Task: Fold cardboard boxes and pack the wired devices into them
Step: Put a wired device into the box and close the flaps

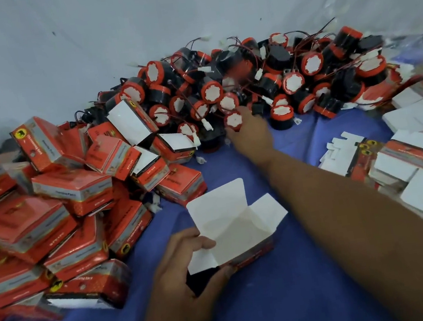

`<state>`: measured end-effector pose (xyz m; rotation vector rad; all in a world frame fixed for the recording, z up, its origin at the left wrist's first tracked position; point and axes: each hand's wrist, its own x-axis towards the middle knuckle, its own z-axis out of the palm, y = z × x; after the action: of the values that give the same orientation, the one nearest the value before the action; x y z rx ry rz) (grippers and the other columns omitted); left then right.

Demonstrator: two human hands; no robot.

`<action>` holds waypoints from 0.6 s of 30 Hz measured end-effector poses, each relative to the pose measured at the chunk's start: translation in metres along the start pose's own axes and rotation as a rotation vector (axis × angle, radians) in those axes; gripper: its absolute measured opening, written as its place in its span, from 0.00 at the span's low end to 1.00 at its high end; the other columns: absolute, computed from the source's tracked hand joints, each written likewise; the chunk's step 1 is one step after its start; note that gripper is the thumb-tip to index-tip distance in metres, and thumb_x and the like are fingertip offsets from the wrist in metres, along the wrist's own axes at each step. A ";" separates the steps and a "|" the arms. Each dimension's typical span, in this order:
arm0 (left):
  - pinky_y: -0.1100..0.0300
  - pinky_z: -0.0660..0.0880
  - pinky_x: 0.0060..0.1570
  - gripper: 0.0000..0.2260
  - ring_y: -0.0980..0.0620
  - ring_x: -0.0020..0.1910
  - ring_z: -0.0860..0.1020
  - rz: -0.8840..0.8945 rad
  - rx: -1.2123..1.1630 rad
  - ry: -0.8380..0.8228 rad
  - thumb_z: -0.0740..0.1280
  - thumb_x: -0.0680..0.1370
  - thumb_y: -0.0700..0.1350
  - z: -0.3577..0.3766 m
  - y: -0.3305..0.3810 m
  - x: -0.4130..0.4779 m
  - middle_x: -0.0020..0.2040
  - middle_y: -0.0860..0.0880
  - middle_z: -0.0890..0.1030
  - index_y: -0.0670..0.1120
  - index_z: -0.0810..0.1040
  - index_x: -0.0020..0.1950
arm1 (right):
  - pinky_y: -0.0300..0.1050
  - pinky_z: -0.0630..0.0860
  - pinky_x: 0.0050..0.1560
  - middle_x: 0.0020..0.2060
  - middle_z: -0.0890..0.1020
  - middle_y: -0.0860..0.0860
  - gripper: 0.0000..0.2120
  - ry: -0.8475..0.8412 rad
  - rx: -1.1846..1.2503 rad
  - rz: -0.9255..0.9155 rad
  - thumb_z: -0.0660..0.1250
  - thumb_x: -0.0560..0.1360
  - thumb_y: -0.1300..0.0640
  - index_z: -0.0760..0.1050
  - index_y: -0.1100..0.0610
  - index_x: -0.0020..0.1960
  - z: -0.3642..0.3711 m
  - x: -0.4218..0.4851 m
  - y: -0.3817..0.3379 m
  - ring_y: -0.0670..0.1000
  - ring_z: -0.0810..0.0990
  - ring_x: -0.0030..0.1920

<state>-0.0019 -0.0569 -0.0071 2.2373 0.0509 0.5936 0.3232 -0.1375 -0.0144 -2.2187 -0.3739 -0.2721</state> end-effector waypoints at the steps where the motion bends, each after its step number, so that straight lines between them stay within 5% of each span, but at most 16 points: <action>1: 0.77 0.66 0.53 0.16 0.68 0.61 0.71 -0.001 -0.007 0.007 0.69 0.69 0.60 0.000 0.000 0.001 0.58 0.64 0.74 0.54 0.78 0.52 | 0.49 0.71 0.46 0.55 0.80 0.59 0.20 -0.001 0.062 -0.008 0.68 0.77 0.49 0.71 0.54 0.67 -0.004 -0.004 -0.001 0.61 0.78 0.53; 5: 0.78 0.67 0.50 0.16 0.70 0.58 0.72 -0.021 -0.054 0.038 0.74 0.67 0.56 0.000 -0.001 0.003 0.57 0.63 0.75 0.53 0.78 0.51 | 0.42 0.69 0.44 0.46 0.81 0.49 0.17 -0.021 0.298 0.171 0.71 0.75 0.45 0.77 0.54 0.59 -0.030 -0.029 -0.001 0.49 0.76 0.44; 8: 0.78 0.67 0.50 0.16 0.72 0.58 0.71 -0.031 -0.072 0.037 0.74 0.67 0.50 0.002 -0.002 0.003 0.57 0.63 0.75 0.54 0.77 0.52 | 0.44 0.73 0.36 0.39 0.83 0.52 0.16 0.045 0.650 0.400 0.71 0.73 0.43 0.80 0.55 0.49 -0.074 -0.053 -0.002 0.49 0.79 0.35; 12: 0.75 0.68 0.51 0.15 0.67 0.59 0.72 -0.017 -0.095 0.009 0.74 0.69 0.49 0.003 0.001 0.003 0.59 0.57 0.76 0.53 0.76 0.54 | 0.44 0.73 0.30 0.40 0.82 0.56 0.12 0.080 0.835 0.402 0.68 0.75 0.46 0.80 0.54 0.46 -0.137 -0.093 -0.011 0.49 0.78 0.31; 15: 0.75 0.68 0.52 0.17 0.65 0.59 0.73 -0.004 -0.098 -0.019 0.78 0.71 0.44 0.002 0.002 0.002 0.59 0.57 0.77 0.54 0.75 0.54 | 0.42 0.74 0.29 0.43 0.84 0.52 0.07 0.051 0.788 0.177 0.66 0.74 0.49 0.81 0.45 0.49 -0.165 -0.131 -0.029 0.48 0.81 0.32; 18: 0.75 0.68 0.55 0.18 0.68 0.60 0.72 -0.027 -0.118 -0.058 0.77 0.73 0.43 0.001 0.003 0.001 0.61 0.58 0.76 0.54 0.75 0.57 | 0.33 0.78 0.44 0.53 0.83 0.38 0.19 -0.079 0.557 -0.329 0.68 0.72 0.54 0.78 0.37 0.60 -0.174 -0.175 -0.047 0.40 0.83 0.49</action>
<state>-0.0007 -0.0592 -0.0051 2.1349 0.0154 0.5036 0.1321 -0.2758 0.0711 -1.6186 -0.7608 -0.2212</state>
